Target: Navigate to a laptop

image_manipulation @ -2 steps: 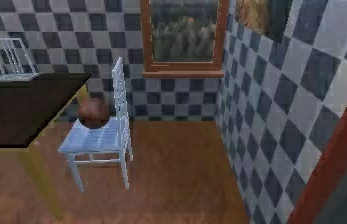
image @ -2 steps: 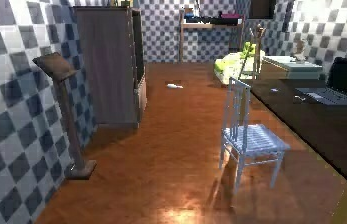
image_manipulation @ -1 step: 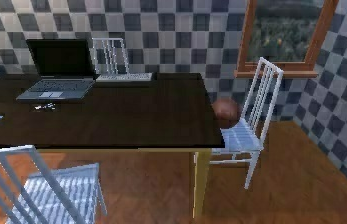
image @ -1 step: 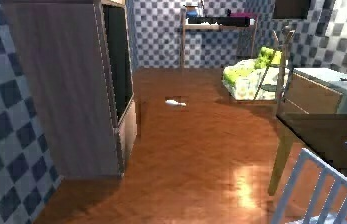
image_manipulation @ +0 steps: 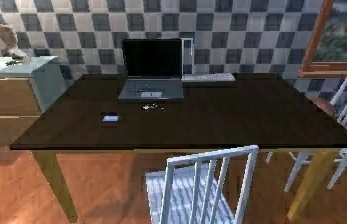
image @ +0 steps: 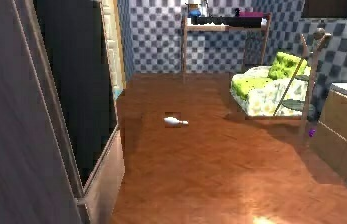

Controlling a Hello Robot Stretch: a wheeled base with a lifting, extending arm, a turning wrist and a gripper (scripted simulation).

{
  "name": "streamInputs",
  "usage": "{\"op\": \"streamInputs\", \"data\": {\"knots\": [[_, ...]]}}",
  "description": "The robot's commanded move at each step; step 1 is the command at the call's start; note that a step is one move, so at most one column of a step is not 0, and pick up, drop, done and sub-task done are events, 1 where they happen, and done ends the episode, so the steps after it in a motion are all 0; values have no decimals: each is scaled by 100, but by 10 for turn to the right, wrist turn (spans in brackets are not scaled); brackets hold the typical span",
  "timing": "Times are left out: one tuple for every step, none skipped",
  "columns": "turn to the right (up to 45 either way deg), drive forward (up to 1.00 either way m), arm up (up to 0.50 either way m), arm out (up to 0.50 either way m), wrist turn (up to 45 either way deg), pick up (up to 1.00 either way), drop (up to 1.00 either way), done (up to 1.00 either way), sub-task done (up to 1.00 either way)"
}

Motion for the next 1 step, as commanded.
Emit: {"op": "streamInputs", "data": {"knots": [[450,0,0,0,0,0,0,0,0]]}}
